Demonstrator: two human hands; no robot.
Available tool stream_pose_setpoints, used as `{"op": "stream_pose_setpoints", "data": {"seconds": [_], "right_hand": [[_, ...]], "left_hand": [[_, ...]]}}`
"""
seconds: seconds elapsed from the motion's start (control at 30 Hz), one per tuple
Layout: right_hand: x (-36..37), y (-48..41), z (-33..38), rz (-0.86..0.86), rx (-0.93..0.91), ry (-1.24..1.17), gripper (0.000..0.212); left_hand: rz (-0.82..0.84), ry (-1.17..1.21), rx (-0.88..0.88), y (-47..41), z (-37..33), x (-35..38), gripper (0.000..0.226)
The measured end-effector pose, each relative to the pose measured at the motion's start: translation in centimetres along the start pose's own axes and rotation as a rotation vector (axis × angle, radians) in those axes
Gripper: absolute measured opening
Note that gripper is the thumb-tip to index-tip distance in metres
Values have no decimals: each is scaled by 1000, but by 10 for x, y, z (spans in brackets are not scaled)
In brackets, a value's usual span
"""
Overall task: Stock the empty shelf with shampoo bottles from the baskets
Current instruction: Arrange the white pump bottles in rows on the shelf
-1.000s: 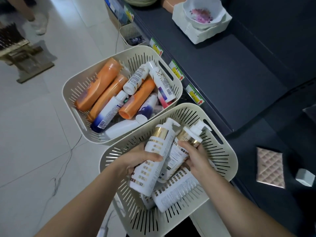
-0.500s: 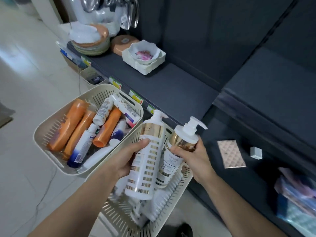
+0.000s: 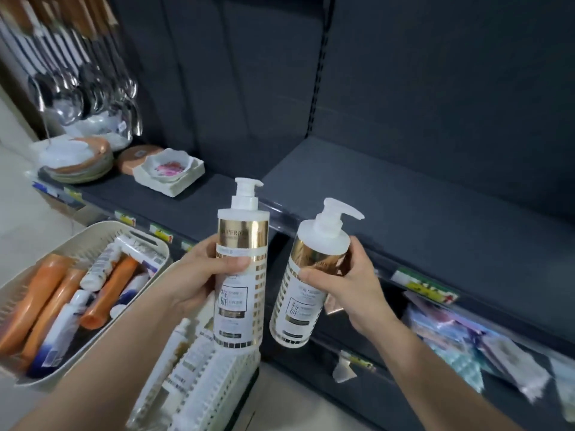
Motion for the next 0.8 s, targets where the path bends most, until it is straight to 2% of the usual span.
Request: {"op": "stream_pose_setpoints", "data": {"seconds": [0.2,0.37,0.57,0.7,0.8], "right_hand": [[-105,38,52,-76,-129,-4,73],[-195,68,87,-152,-221,32,66],[-297,94,121,-330,-299,55,68],[-357,102,130,-452,-313,52,77],[-395,105,133,-515,-325,66,72]], "left_hand": [[41,-118,170,13,-42,107,97],[129,-96,287,16,-67,202,80],[269,-147,320,11,-87,313,88],[358,-161,332,-5,-93,373,88],[424,-160,334,-23,-93,414,83]]}}
Point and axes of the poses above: each hand's wrist, its own y-axis away from the middle knuckle, its own x-axis out of the palm, z = x × y, the point moved 10 cm from there along -y, towards the middle knuckle, and after that the axes turned 4 degrees about -z, right-handed, at the moved point
